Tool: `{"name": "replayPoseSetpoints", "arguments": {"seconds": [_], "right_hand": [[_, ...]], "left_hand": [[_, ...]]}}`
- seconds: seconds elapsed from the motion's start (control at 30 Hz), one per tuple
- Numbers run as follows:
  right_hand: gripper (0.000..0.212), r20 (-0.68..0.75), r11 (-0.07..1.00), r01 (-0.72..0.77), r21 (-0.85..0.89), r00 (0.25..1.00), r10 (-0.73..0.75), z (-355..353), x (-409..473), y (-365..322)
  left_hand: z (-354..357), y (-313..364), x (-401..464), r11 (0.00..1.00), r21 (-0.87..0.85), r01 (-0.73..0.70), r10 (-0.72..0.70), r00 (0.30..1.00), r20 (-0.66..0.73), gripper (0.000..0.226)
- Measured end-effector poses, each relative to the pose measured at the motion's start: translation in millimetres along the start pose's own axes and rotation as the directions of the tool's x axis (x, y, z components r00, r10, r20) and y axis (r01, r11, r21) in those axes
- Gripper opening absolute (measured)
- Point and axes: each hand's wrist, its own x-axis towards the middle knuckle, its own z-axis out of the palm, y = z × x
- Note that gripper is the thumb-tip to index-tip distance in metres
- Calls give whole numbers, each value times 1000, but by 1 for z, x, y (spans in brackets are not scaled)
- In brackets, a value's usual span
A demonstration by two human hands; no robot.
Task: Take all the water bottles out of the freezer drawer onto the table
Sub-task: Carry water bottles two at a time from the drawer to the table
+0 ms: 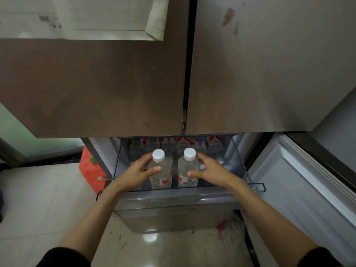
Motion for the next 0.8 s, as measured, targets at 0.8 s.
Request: {"name": "replayPoseSetpoints", "arguments": {"seconds": [0.8], "right_hand": [[65,-405,960,148,-236,883,-236,32,-42,-30]], "left_hand": [[18,28,-33,925,247,-288,360,872,-332,43]]}}
